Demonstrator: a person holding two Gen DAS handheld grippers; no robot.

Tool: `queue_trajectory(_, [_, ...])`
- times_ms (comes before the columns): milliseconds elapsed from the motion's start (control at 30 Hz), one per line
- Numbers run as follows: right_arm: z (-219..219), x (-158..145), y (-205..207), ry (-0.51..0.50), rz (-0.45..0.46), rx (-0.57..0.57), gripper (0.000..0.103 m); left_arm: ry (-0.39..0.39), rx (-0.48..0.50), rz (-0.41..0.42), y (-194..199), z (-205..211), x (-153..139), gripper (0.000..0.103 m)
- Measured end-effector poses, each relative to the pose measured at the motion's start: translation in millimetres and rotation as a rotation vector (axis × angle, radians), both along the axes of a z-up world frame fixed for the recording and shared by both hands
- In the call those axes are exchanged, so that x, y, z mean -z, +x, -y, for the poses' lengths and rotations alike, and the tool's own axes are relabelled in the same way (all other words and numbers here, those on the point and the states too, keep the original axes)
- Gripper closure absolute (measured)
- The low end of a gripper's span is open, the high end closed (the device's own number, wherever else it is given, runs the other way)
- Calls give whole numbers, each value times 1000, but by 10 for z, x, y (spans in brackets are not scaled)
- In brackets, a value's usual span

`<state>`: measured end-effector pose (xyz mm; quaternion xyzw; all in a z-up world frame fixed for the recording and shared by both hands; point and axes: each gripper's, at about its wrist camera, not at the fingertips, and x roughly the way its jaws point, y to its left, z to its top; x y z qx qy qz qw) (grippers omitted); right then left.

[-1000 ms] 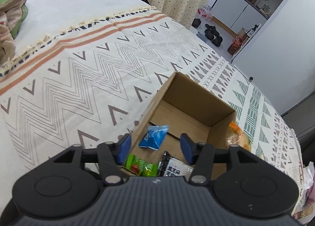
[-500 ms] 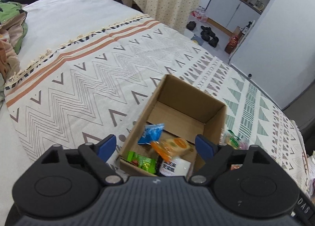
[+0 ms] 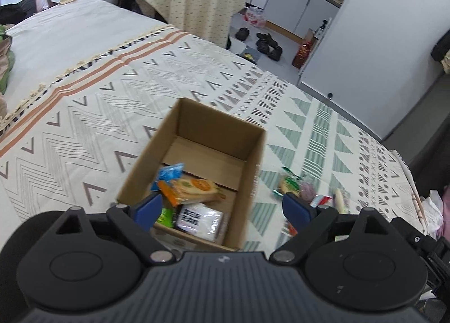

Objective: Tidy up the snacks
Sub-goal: 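Release both snacks into the box and move the left gripper back to the pile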

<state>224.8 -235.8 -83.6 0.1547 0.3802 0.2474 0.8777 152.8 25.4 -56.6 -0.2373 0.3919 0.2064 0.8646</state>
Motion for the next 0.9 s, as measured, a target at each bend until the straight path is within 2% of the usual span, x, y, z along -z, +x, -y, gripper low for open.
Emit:
queue_trajectory(233, [320,-70,31,35,11,15,19,3,54,-2,113,311,-30,11])
queue_trajectory(433, [609,-57,92,74,5,54,18,14,100,3,233,571,-7,11])
queue_trajectory(733, [1017,73,170,125,-25,119,19,-1,122,4,436,849,183,14])
queue_trajectory(900, [1122,194,276,152,-64,147,23,-18,129,-5,573,959,327,18])
